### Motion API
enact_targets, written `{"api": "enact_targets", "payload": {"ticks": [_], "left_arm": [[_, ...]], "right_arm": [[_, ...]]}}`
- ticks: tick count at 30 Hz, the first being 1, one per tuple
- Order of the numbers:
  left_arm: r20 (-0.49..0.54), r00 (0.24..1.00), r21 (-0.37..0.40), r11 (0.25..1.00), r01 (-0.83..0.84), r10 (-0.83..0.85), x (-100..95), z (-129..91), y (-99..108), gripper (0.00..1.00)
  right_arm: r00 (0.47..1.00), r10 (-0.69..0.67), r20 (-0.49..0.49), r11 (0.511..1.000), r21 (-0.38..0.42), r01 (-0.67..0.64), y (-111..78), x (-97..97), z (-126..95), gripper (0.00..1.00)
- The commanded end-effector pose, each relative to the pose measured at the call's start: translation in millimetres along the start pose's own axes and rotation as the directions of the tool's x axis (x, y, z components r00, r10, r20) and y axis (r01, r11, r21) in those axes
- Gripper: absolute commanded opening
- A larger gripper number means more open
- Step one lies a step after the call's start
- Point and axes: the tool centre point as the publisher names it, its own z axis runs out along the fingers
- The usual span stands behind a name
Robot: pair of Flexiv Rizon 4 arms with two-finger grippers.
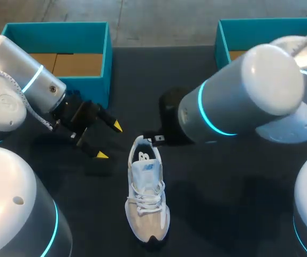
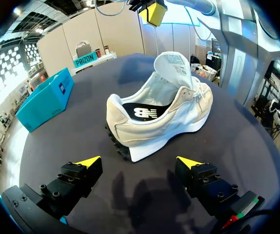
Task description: Take the shoe out of the shoebox, open the shoe tongue, remove and reinsert the insole, then place the shoe into the shoebox
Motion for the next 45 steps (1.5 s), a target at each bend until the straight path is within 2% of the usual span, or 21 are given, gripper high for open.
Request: {"api": "enact_targets", "payload": {"ticks": [1, 5, 12, 23, 33, 45], "left_arm": [[-0.001, 1.0, -0.004, 1.0, 0.0, 0.0, 0.5, -1, -1, 1.0], [-0.001, 1.0, -0.004, 1.0, 0.0, 0.0, 0.5, -1, -1, 1.0], [-0.016, 1.0, 0.002, 1.0, -0.022, 0.022, -2.2, -22, 0, 1.0], [-0.059, 0.998, -0.042, 0.999, -0.007, 0.004, 3.9, -55, 21, 1.0], [-0.078, 0.997, -0.083, 0.997, -0.005, -0.001, 9.7, -87, 35, 1.0], [-0.102, 0.994, -0.113, 0.993, 0.024, -0.036, 13.8, -112, 52, 1.0]], "right_arm": [[0.984, 0.004, 0.178, 1.0, -0.013, -0.001, -1.2, 15.7, 23, 0.0], [0.984, 0.015, 0.176, 1.0, -0.022, -0.012, -2.2, 18.5, 31, 0.0], [0.978, 0.029, 0.204, 1.0, 0.004, -0.03, -1.4, 22.7, 47, 0.0], [0.975, 0.046, 0.216, 0.998, 0.024, -0.052, 4.4, 24.6, 67, 0.0], [0.975, 0.041, 0.22, 0.996, 0.07, -0.058, -1.2, 25.0, 101, 0.0], [0.971, 0.029, 0.238, 0.997, 0.06, -0.045, -4.0, 20.6, 127, 0.0]]}}
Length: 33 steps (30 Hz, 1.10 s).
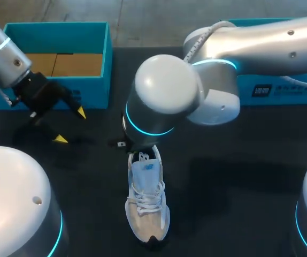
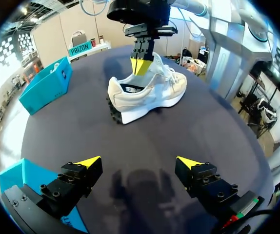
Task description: Take the shoe out of the shoebox, open the shoe tongue, remove and reinsert the insole, then place the shoe into the shoebox
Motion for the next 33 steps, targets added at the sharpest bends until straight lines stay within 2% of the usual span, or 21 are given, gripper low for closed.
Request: {"api": "enact_targets", "payload": {"ticks": [1, 14, 33], "left_arm": [[-0.008, 1.0, -0.003, 1.0, 0.004, -0.004, 0.8, -9, 4, 1.0], [-0.009, 0.999, -0.048, 0.998, 0.037, -0.037, 0.7, -29, 24, 1.0], [-0.012, 0.998, -0.093, 0.994, 0.065, -0.067, 0.4, -37, 35, 1.0]], "right_arm": [[0.998, 0.043, 0.041, 0.999, -0.029, -0.042, -8.4, 11.0, 21, 0.0], [0.996, 0.088, 0.035, 0.996, -0.027, -0.087, -10.4, -1.4, 38, 0.0], [0.994, 0.104, 0.038, 0.994, -0.028, -0.103, -5.0, -12.6, 51, 0.0]]}}
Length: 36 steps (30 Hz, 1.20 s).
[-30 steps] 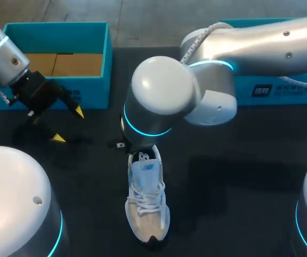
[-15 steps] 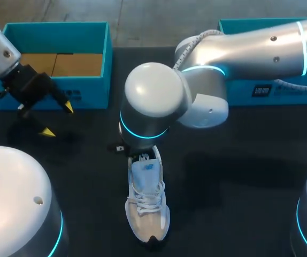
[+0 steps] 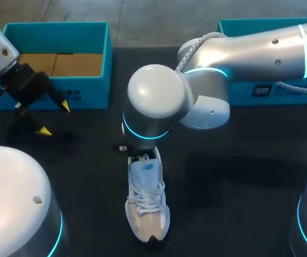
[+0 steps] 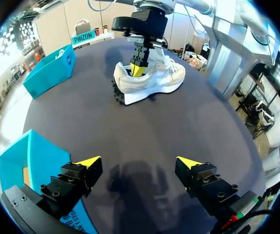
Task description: Take the shoe out of the shoebox, open the shoe tongue, remove and reinsert the insole, then place the shoe into the shoebox
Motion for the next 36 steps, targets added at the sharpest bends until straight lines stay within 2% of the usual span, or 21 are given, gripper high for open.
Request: {"api": "enact_targets", "payload": {"ticks": [1, 7, 18, 36], "left_arm": [[-0.002, 1.0, -0.01, 1.0, 0.005, -0.005, 1.5, -3, 0, 1.0], [-0.002, 1.0, -0.01, 1.0, 0.005, -0.005, 1.5, -3, 0, 1.0], [-0.002, 1.0, -0.01, 1.0, 0.005, -0.005, 1.5, -3, 0, 1.0], [-0.002, 1.0, -0.01, 1.0, 0.005, -0.005, 1.5, -3, 0, 1.0]], "right_arm": [[0.996, 0.088, -0.004, 0.995, -0.051, -0.088, -4.4, 2.4, 9, 0.0], [0.995, 0.097, -0.002, 0.994, -0.05, -0.097, -4.3, -2.5, 9, 0.0], [0.993, 0.117, 0.026, 0.991, -0.075, -0.115, -10.9, -9.9, -9, 0.0], [0.993, 0.106, 0.045, 0.992, -0.075, -0.102, -0.8, -19.2, 13, 0.0]]}}
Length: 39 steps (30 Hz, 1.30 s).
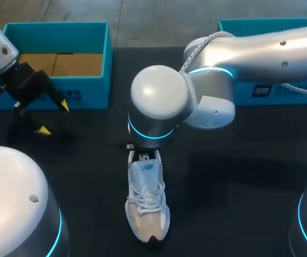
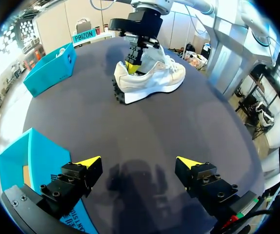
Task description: Take the shoe out of the shoebox, open the shoe tongue, remove and reinsert the insole, then place the shoe into the shoebox
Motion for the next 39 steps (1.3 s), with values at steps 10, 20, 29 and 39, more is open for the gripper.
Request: {"api": "enact_targets", "payload": {"ticks": [10, 20, 29, 39], "left_arm": [[0.0, 1.0, -0.002, 1.0, 0.0, 0.0, 1.0, -1, 0, 1.0], [0.0, 1.0, -0.002, 1.0, 0.0, 0.0, 1.0, -1, 0, 1.0], [0.0, 1.0, -0.002, 1.0, 0.0, 0.0, 1.0, -1, 0, 1.0], [0.0, 1.0, -0.002, 1.0, 0.0, 0.0, 1.0, -1, 0, 1.0]], "right_arm": [[0.996, 0.086, 0.003, 0.995, -0.048, -0.086, -8.8, 4.8, 24, 0.0], [0.996, 0.093, -0.01, 0.992, -0.08, -0.094, -10.0, 7.8, 11, 0.0], [0.995, 0.096, -0.039, 0.995, -0.015, -0.097, -11.5, 12.1, 34, 0.0], [0.99, 0.127, -0.056, 0.991, 0.055, -0.124, -24.1, 9.2, 60, 0.0]]}}
